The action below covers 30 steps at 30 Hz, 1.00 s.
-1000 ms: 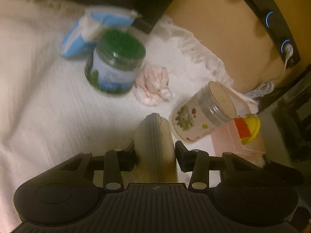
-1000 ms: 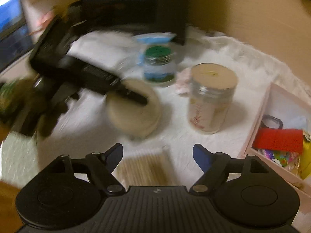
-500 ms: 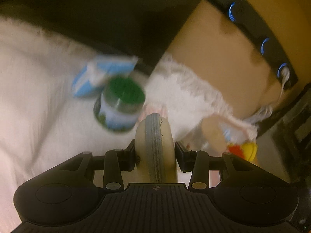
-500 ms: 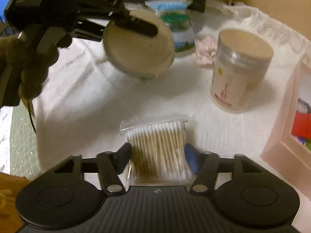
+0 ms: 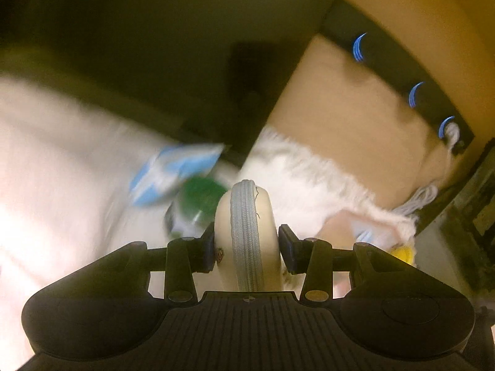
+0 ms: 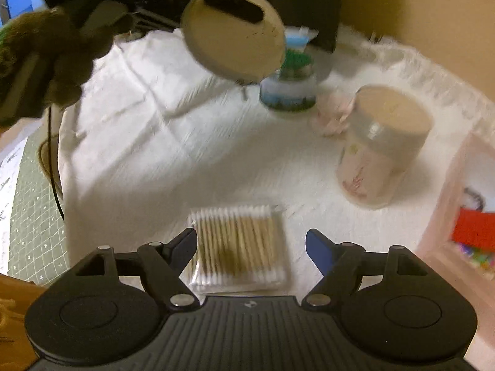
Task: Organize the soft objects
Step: 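Lift the puff case with the left tool while the right tool lifts the cotton swabs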
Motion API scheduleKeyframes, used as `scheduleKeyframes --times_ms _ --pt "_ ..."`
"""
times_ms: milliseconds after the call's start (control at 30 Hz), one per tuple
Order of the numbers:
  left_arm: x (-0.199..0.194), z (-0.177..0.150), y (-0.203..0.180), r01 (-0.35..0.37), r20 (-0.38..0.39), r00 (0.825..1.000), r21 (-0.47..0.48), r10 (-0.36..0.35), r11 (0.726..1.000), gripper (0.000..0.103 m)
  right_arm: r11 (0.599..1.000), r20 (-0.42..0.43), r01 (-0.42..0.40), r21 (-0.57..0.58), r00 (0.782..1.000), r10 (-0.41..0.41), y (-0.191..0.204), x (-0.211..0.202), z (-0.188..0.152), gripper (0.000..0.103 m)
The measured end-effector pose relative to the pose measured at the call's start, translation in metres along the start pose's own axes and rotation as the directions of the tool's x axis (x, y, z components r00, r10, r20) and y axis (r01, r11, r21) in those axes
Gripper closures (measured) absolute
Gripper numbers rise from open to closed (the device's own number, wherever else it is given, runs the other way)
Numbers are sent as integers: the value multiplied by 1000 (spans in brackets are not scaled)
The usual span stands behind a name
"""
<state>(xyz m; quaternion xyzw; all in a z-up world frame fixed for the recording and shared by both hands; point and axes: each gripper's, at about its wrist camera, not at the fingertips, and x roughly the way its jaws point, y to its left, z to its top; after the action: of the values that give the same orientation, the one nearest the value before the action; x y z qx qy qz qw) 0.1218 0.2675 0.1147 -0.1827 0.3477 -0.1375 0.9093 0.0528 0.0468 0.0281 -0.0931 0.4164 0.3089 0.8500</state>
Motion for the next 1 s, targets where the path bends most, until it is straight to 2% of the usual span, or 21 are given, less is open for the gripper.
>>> scheduleKeyframes --times_ms 100,200,333,400,467,567,667,733,833,933,1000 --pt "2 -16 19 -27 -30 999 -56 25 998 58 999 -58 33 16 998 -32 6 20 0 22" --pt "-1 -23 33 -48 -39 998 -85 45 995 58 999 -68 17 37 998 -15 7 25 -2 18" --pt "-7 -24 40 -44 -32 999 -94 41 995 58 997 -88 56 -51 994 -61 22 29 -6 18" --pt "-6 -24 42 -51 -30 998 -104 48 993 58 996 -80 56 -76 995 -62 30 25 -9 29" --pt "-4 -23 43 -53 -31 998 -112 50 992 58 995 -89 38 -97 995 -46 37 21 -5 33" --pt "-3 -13 38 -42 -15 999 -95 40 995 58 998 -33 15 -53 999 -17 36 3 17 34" --pt "-4 11 24 -20 34 999 -43 21 999 58 998 102 51 -28 994 -48 24 -38 49 34" --pt "-5 32 8 -6 78 997 6 6 1000 58 996 193 92 -10 977 -89 12 -70 69 34" --pt "-3 59 -15 23 123 992 62 -30 998 58 980 295 195 37 935 -197 -15 -112 92 33" --pt "6 81 -44 58 146 987 116 -74 992 58 939 335 332 90 878 -343 -48 -141 100 33" --pt "14 92 -66 91 157 981 140 -112 986 58 901 319 407 148 843 -433 -74 -154 98 33"
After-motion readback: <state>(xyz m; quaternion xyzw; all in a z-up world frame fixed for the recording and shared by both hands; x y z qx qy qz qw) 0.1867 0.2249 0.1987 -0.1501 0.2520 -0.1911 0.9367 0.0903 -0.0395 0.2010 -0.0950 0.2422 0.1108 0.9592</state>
